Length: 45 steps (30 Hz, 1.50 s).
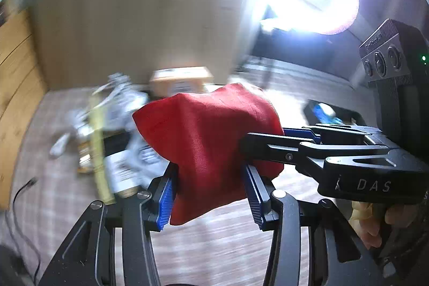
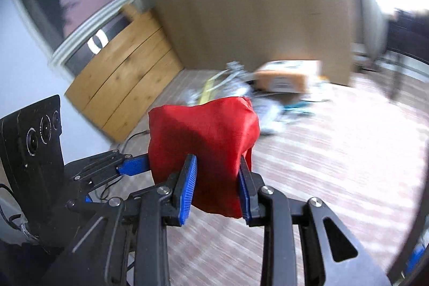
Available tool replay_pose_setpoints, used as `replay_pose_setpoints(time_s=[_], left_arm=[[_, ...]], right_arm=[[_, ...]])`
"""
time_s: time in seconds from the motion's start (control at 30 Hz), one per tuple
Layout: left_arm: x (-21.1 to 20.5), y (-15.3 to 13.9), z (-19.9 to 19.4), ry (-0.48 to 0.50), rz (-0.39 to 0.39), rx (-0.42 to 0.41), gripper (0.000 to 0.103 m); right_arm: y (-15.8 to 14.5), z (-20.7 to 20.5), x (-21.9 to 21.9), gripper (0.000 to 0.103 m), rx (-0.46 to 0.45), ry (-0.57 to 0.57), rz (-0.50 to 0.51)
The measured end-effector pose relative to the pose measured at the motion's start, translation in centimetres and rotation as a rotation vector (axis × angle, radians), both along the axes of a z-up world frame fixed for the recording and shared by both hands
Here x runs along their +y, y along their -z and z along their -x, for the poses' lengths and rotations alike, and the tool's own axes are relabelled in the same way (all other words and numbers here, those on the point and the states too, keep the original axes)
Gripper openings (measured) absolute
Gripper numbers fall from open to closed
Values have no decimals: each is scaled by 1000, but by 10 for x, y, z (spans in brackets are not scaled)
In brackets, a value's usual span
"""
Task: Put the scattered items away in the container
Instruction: 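Carry the red pouch to the black tray and open the left gripper, then move both open grippers back to the pile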
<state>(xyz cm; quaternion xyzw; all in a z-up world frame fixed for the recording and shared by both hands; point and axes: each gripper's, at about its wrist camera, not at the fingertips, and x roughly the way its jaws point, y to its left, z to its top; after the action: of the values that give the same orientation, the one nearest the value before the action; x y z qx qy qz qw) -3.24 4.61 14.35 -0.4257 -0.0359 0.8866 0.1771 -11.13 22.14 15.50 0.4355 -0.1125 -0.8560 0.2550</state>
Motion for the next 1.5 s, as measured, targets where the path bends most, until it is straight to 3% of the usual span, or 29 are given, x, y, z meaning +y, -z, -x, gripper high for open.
replay_pose_setpoints(time_s=[0.37,0.67,0.93,0.97,1.03,1.23,1.5], left_arm=[[213,-20,1,337,-15,48,44],[347,-35,-3,489,-17,74,44],[432,-33,6,572,4,81,44],[440,-32,7,578,7,82,46],[448,-29,10,563,33,89,47],[434,-29,18,531,51,98,47],[382,-30,23,440,34,80,47]], right_arm=[[-20,-78,208,29,25,387,-16],[-32,-117,331,29,44,570,-85],[-29,-128,405,33,37,708,-114],[-27,-129,413,37,28,733,-124],[-23,-129,424,64,1,796,-146],[-18,-140,442,65,16,849,-111],[-16,-138,411,65,17,787,-122]])
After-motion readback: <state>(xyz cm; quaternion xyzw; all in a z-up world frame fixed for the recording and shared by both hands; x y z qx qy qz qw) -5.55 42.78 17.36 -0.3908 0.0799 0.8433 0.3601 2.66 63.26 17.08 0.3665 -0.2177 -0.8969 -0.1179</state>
